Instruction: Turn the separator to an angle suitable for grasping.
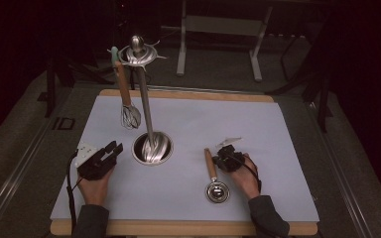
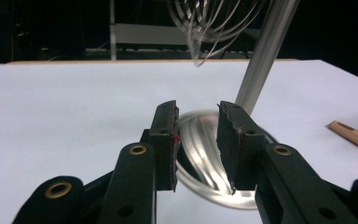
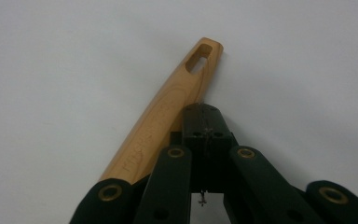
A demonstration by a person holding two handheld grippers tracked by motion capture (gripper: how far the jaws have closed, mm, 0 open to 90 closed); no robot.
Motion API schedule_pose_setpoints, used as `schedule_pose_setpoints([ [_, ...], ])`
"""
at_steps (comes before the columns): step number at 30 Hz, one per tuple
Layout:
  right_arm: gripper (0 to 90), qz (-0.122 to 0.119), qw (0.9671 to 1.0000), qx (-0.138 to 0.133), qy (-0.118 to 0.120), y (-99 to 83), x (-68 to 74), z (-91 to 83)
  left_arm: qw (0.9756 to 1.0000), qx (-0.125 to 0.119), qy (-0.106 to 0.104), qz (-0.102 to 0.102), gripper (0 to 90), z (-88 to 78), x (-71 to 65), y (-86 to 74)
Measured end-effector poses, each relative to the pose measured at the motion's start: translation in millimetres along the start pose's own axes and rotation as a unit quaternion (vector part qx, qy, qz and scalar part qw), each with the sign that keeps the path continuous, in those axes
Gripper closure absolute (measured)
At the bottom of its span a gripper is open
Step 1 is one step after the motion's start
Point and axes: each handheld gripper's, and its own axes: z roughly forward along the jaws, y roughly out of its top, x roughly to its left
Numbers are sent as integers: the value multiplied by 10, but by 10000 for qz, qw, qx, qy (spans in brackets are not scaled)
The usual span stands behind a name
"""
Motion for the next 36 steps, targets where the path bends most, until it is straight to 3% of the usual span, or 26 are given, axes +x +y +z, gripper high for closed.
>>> schedule_pose_setpoints([
  [7, 851, -253, 9996, -25, 148, 19, 169, -25, 9998, 79, 125, -140, 689, 16, 61, -100],
  [11, 780, -129, 9998, -93, 117, 5, 195, -159, 9997, 144, 176, -96, 689, 23, 74, -118],
  [21, 696, 97, 9982, -1, 593, -134, 234, -336, 9996, 187, 173, -91, 689, 38, 61, -142],
  [30, 692, 249, 9964, 269, 760, -107, 295, -283, 9996, 159, 179, -122, 689, 27, 74, -143],
  [36, 647, 431, 9930, 603, 920, -93, 292, -204, 9996, 162, 176, -116, 688, 26, 71, -142],
])
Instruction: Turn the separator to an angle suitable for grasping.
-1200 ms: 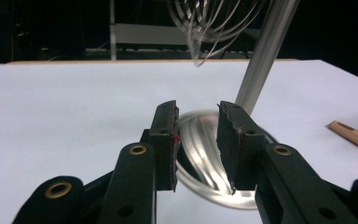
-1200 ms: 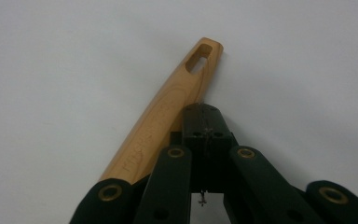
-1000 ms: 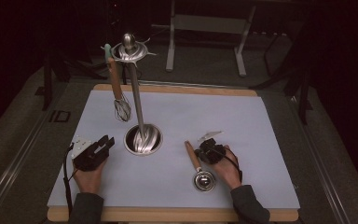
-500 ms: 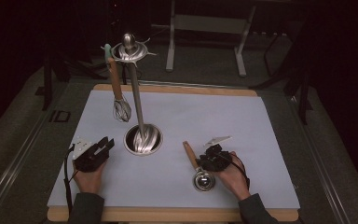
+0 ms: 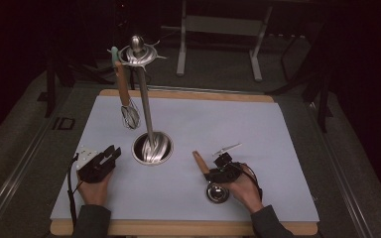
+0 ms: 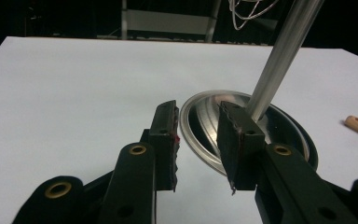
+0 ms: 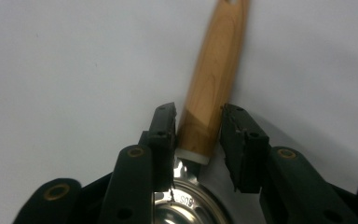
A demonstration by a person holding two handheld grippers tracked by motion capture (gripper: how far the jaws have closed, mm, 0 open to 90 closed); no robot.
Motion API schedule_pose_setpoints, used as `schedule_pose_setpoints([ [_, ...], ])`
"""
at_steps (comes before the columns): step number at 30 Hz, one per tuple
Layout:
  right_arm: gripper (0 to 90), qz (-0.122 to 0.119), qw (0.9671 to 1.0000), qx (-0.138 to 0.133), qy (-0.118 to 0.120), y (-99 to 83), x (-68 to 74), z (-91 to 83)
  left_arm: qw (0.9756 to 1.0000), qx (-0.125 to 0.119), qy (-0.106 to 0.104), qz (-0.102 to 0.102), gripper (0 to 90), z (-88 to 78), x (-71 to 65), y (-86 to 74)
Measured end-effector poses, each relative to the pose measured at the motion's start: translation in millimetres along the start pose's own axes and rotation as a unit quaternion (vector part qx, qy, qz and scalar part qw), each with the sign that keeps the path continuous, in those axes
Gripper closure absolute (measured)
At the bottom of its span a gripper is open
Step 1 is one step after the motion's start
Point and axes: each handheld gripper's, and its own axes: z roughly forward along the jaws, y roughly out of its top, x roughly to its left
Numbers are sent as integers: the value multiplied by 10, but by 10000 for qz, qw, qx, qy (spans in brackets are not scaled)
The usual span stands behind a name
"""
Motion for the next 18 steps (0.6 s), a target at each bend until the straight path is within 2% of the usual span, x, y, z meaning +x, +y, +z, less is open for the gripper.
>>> schedule_pose_setpoints([
  [1, 647, 51, 9999, 87, 85, -1, 3, 30, 10000, -5, -2, -2, 689, 0, -1, 0],
  [3, 650, 68, 9999, 70, 84, -1, 13, 46, 10000, -2, 0, -1, 689, -1, -2, 0],
  [7, 669, 84, 9998, 204, -19, 43, 34, 53, 10000, 0, -19, 7, 689, 11, -18, -2],
  [9, 675, 2, 9996, 232, -137, 51, 66, 57, 10000, -2, -27, 13, 689, 15, -27, -2],
  [13, 707, 61, 9998, 184, -66, 63, 42, 62, 10000, -5, -10, 28, 688, -1, -15, 2],
  [18, 708, 3, 9995, 182, -244, 73, 20, 43, 10000, -25, 16, -28, 688, -14, 18, 2],
])
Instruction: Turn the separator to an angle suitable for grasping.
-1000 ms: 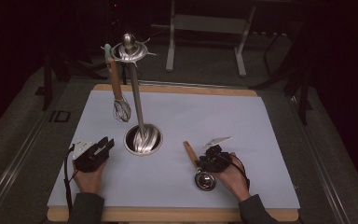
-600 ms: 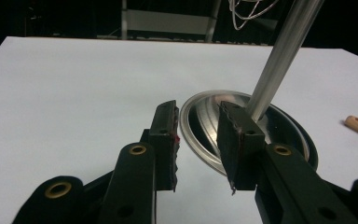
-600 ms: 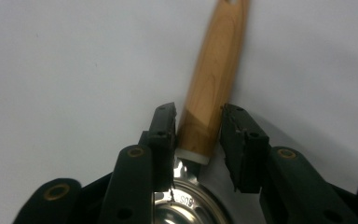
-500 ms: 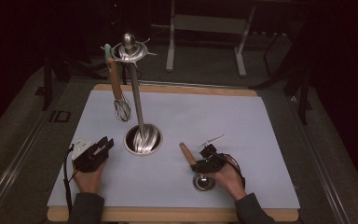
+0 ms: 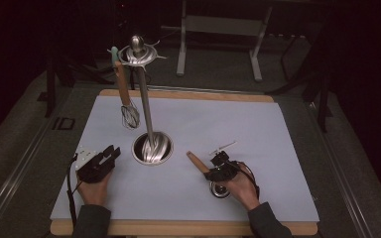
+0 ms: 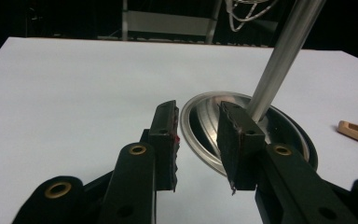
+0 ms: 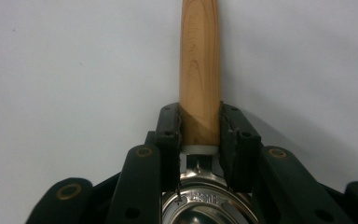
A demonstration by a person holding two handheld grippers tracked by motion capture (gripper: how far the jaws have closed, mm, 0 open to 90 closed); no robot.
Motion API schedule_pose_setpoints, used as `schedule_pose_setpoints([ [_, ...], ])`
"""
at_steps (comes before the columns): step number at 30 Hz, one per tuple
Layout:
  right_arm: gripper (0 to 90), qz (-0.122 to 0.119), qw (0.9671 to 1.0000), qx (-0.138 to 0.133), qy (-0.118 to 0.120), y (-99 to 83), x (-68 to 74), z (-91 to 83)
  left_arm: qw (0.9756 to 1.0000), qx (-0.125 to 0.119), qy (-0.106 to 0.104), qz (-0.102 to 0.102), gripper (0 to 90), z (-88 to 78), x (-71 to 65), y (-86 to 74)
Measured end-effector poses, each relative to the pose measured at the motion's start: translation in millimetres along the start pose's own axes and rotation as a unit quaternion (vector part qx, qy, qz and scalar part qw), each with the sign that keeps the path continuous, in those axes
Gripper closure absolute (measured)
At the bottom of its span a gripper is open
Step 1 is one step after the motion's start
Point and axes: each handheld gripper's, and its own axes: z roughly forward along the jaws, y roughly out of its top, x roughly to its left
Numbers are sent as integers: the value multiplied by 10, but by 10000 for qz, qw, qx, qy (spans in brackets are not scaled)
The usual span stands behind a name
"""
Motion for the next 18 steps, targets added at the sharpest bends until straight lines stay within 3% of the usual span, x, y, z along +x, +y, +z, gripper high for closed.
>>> schedule_pose_setpoints([
  [9, 708, -222, 9993, -278, -99, 11, -57, -59, 10000, 26, 13, -7, 685, 9, -2, -17],
  [18, 709, -125, 9980, -600, -153, 35, -215, -114, 10000, 73, 41, -32, 685, 16, 20, -42],
])
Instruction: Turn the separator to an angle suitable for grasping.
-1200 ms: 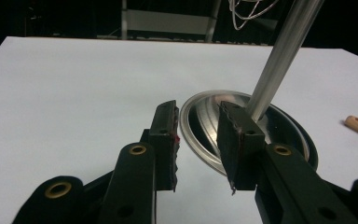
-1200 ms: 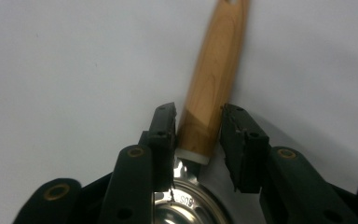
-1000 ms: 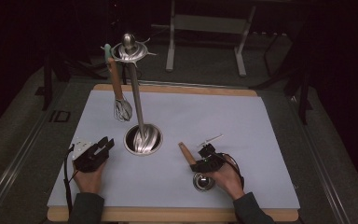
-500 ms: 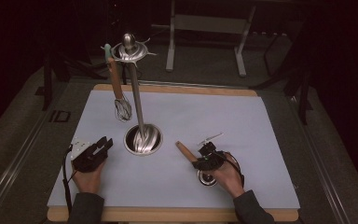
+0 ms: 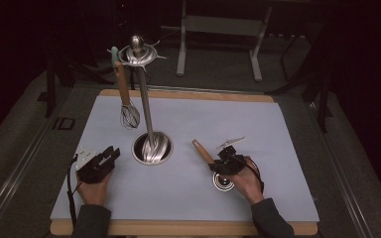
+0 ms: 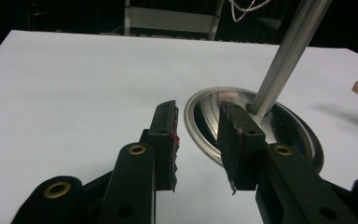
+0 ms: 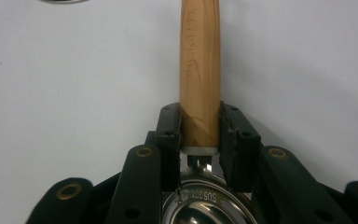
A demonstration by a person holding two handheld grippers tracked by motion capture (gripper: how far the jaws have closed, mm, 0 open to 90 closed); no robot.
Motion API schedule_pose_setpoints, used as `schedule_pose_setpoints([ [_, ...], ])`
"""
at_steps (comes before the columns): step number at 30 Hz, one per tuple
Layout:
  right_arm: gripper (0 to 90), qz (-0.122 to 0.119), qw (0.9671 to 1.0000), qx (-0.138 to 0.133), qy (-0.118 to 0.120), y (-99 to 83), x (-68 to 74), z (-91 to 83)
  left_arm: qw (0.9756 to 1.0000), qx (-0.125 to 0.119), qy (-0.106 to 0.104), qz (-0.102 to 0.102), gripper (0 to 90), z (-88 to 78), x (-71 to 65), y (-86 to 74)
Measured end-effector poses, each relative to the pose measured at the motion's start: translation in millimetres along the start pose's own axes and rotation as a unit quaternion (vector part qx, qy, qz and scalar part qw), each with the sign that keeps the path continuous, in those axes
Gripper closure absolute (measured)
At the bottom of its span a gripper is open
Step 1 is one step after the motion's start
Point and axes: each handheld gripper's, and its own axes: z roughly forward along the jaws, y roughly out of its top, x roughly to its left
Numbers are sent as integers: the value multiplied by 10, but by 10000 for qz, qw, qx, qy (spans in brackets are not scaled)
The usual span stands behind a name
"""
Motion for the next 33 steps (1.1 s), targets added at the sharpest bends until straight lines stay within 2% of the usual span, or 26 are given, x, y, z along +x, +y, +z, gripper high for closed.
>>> schedule_pose_setpoints([
  [7, 710, 28, 9997, -218, -132, 30, -72, -44, 10000, 25, 30, -27, 684, 11, 6, -15],
  [8, 710, 12, 9993, -331, -164, 47, -87, -68, 10000, 22, 32, -36, 683, 13, 9, -22],
  [14, 710, -111, 9978, -630, -157, 108, -113, -126, 10000, 18, 29, -42, 683, 15, 8, -29],
  [19, 710, -124, 9965, -804, -176, 160, -112, -158, 10000, 13, 28, -54, 682, 15, 12, -30],
  [25, 710, -283, 9934, -1088, -208, 249, -95, -219, 10000, 10, 30, -54, 681, 16, 12, -33],
  [28, 709, -280, 9933, -1101, -196, 263, -91, -230, 10000, 21, 31, -43, 681, 17, 12, -33],
  [33, 710, -414, 9892, -1380, -254, 341, -83, -302, 10000, 20, 30, -18, 680, 20, 4, -35],
])
